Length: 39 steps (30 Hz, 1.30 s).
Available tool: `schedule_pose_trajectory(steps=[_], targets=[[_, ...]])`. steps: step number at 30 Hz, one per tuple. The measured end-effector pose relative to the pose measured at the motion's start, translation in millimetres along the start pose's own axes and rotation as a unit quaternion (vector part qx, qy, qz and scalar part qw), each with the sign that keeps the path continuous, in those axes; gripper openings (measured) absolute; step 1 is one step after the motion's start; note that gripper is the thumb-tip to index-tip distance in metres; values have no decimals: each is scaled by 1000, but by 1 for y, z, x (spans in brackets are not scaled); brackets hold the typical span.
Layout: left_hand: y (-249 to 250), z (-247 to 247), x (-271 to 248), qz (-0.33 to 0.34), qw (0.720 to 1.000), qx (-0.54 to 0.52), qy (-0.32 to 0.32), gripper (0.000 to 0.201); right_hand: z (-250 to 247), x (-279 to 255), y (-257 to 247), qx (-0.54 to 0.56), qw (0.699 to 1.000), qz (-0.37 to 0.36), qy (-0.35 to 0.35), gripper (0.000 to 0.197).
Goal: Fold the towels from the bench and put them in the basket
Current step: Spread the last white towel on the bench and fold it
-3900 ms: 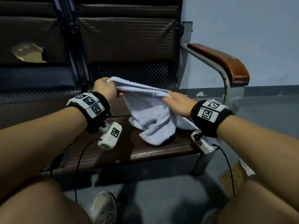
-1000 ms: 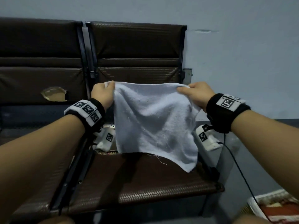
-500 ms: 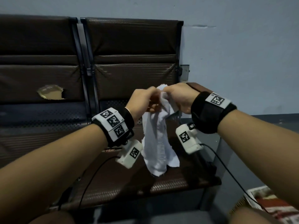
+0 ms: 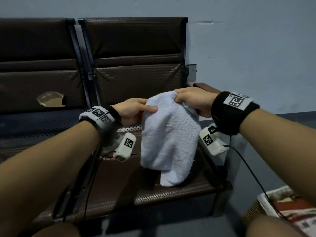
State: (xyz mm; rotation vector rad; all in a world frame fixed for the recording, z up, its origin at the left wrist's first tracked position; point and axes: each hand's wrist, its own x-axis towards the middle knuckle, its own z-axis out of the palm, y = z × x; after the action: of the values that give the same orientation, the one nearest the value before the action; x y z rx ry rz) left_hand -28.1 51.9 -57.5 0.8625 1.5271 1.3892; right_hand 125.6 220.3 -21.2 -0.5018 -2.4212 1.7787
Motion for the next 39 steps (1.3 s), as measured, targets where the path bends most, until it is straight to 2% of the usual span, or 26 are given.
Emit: schedule_pose_trajectory(steps=[4, 7, 10, 12, 14, 15, 17, 20, 24, 27, 30, 33, 36, 38, 39], targets=[[0, -1, 19, 0, 1000, 16, 19, 35, -9, 12, 15, -77, 997, -20, -4, 12], [1, -5, 36, 17, 997, 64, 50, 48, -22, 22, 23, -145, 989, 5, -13, 29], [5, -15, 52, 39, 976, 179, 115, 35, -34, 38, 28, -305, 951, 35, 39, 28], [11, -22, 67, 73, 942, 266, 188, 20, -39, 49, 28, -364, 926, 17, 101, 20], [20, -25, 80, 132, 908, 297, 263, 10, -42, 61, 25, -346, 921, -28, 179, 12], [24, -25, 85, 164, 901, 281, 288, 8, -43, 67, 23, -321, 920, -54, 219, 9], [34, -29, 90, 207, 903, 213, 310, 19, -43, 75, 20, -267, 917, -107, 276, 6], [38, -38, 84, 224, 910, 150, 317, 21, -41, 77, 20, -234, 918, -163, 276, 24], [10, -39, 63, 200, 927, 139, 284, 25, -36, 64, 37, -221, 933, -179, 220, 27], [-33, -35, 43, 126, 940, 225, 222, 38, -26, 48, 61, -254, 947, -147, 130, 25], [-81, -27, 25, 27, 931, 354, 91, 46, -10, 30, 94, -335, 939, -69, 14, 17], [-122, -13, 14, -53, 930, 363, -6, 34, 2, 13, 130, -376, 923, 20, -76, 10], [-145, -6, 8, -115, 930, 346, -48, 24, 8, 4, 157, -343, 920, 120, -151, 11], [-151, -8, 7, -175, 925, 325, -89, 21, 9, 3, 167, -269, 934, 176, -157, 14], [-153, -10, 7, -203, 926, 303, -98, 26, 9, 4, 169, -236, 939, 198, -152, 13]])
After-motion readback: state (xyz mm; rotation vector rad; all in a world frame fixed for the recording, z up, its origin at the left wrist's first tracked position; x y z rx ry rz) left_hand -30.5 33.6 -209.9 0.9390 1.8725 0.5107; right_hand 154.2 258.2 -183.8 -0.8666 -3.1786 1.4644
